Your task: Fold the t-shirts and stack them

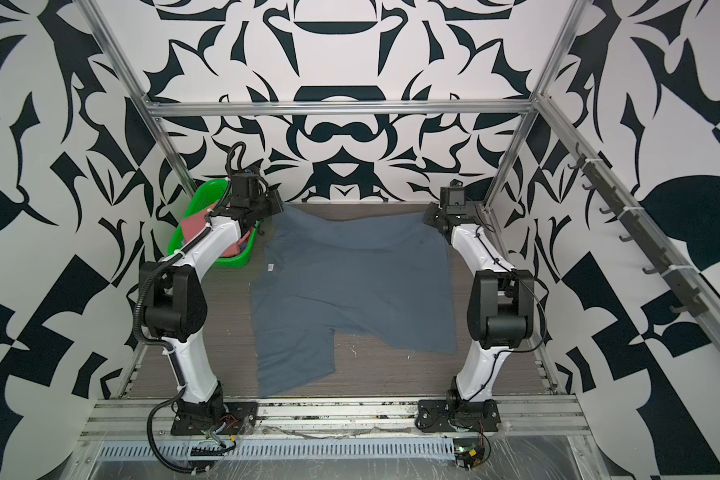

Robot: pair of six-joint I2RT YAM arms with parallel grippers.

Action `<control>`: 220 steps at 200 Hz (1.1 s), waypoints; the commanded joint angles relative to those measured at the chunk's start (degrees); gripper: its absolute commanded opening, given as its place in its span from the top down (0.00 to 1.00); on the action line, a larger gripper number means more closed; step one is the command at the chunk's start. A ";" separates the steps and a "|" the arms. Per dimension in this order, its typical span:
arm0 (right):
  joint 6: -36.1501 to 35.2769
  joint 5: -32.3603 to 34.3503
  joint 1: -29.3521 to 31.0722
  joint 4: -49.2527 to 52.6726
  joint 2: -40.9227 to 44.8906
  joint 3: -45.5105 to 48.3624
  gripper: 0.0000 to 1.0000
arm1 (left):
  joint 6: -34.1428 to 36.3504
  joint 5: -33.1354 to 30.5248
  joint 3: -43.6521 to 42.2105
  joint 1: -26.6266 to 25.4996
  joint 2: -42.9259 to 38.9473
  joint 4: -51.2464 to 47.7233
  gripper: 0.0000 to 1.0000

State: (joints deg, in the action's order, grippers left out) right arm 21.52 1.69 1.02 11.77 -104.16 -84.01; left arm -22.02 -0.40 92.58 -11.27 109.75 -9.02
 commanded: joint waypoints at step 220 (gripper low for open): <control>5.22 7.98 -1.55 -10.43 -8.26 -3.88 1.00 | 8.18 -12.35 12.84 -2.71 6.11 -4.21 1.00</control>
State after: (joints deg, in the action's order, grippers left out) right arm 23.66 6.31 -0.30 4.97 -112.38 -85.45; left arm -15.70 -11.49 102.04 -14.63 113.54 -11.92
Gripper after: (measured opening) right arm 0.065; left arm 0.050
